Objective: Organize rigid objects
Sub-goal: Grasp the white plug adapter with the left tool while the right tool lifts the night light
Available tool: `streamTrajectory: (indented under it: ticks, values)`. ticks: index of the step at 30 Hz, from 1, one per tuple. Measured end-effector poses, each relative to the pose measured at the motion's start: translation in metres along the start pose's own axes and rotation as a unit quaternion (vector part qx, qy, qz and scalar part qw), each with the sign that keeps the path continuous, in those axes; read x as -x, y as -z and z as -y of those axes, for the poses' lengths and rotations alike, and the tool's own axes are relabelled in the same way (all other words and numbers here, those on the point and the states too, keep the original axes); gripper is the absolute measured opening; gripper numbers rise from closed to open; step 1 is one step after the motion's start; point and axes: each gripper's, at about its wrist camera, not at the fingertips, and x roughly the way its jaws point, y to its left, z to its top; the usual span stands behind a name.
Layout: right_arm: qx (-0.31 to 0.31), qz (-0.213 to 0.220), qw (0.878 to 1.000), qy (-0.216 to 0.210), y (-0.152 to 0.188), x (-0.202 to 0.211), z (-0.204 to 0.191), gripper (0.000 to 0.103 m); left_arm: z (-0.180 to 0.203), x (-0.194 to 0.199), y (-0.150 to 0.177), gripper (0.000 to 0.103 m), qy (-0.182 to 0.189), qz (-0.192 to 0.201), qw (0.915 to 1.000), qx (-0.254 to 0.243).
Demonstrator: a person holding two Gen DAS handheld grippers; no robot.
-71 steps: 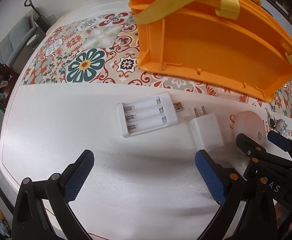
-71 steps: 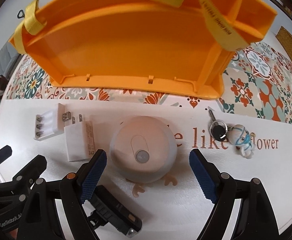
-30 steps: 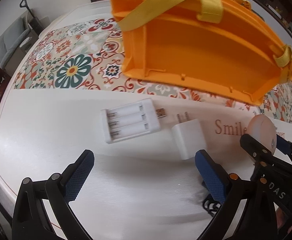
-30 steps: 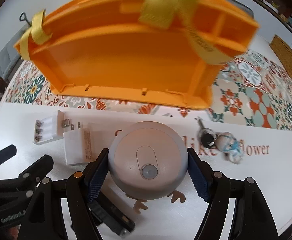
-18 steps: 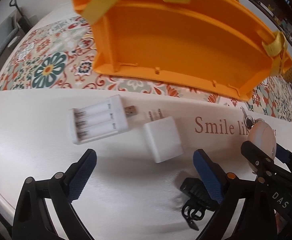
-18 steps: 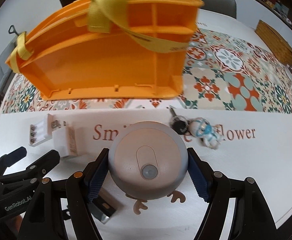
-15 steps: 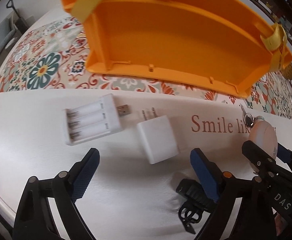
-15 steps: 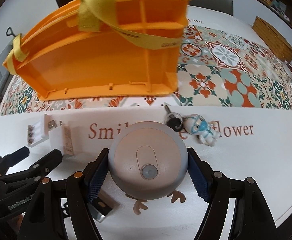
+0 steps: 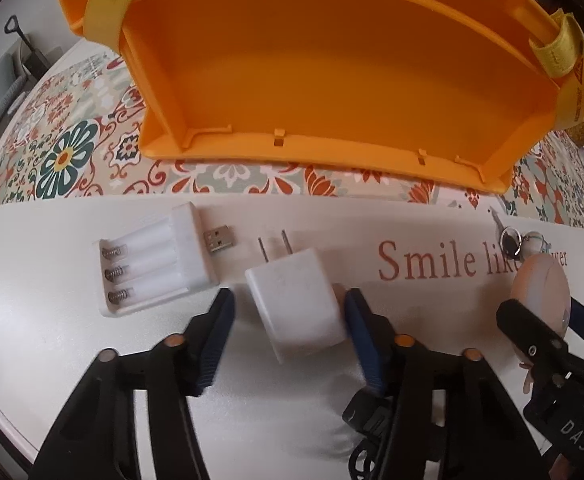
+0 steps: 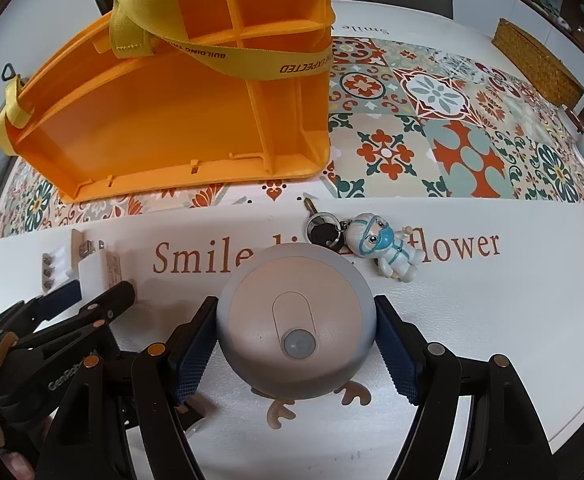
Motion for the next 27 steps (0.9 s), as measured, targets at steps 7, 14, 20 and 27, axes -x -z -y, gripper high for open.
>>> streamTrajectory:
  ticks: [7, 14, 20, 27]
  values:
    - [0.006, 0.003, 1.0, -0.006, -0.001, 0.003, -0.005, 0.075, -0.001, 0.002, 0.0, 0.04, 0.013, 0.003, 0.9999, -0.006]
    - [0.011, 0.007, 1.0, -0.014, -0.002, 0.008, -0.012, 0.075, -0.007, 0.015, 0.001, 0.038, 0.023, 0.019, 0.9994, -0.019]
    - [0.016, 0.023, 0.999, -0.017, -0.003, 0.012, -0.018, 0.075, -0.016, 0.028, 0.003, 0.038, 0.035, 0.028, 0.9989, -0.014]
    - [0.012, 0.029, 0.999, -0.023, -0.004, 0.018, -0.02, 0.075, -0.017, 0.048, 0.002, 0.038, 0.039, 0.049, 0.998, -0.012]
